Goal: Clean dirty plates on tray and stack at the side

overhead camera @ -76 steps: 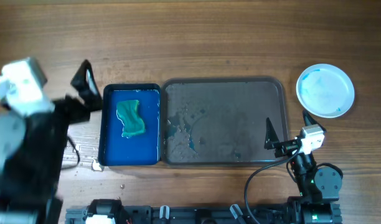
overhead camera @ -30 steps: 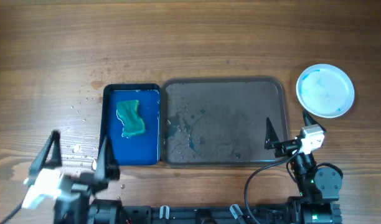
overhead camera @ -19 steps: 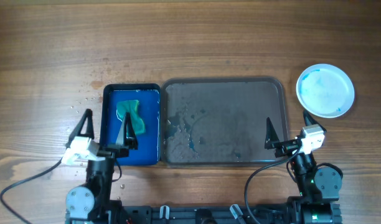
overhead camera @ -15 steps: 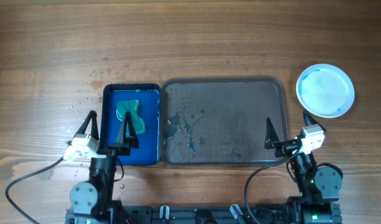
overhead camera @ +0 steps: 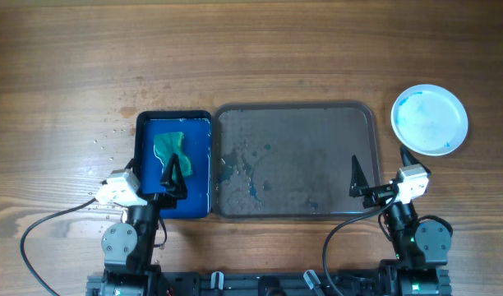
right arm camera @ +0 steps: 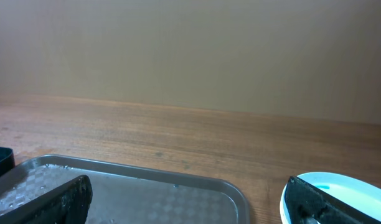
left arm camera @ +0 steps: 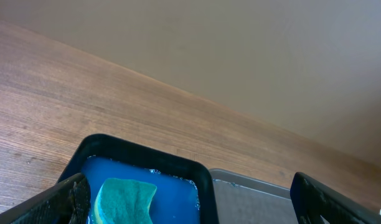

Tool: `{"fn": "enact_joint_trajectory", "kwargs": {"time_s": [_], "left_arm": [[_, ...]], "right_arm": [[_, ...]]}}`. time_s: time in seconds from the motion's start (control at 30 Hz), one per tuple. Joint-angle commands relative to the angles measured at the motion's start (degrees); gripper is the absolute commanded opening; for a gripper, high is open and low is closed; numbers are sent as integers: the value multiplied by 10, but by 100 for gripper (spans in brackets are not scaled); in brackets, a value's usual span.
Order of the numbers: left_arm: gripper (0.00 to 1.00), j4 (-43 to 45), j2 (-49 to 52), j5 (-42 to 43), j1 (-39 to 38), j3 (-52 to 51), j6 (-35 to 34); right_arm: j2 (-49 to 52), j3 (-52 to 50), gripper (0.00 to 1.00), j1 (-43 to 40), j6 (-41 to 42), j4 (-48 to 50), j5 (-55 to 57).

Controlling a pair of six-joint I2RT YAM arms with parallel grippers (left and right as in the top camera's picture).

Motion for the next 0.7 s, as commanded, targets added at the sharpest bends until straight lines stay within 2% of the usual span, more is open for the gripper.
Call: {"fn": "enact_joint_trajectory", "kwargs": {"time_s": [0.0, 0.67], "left_arm": [[100, -1, -3, -6, 5, -2, 1], [100, 0, -3, -5, 9, -2, 1]], "right_arm": [[-6, -1, 100, 3, -7, 2, 3], [-6, -1, 100, 3, -7, 2, 3]]}}
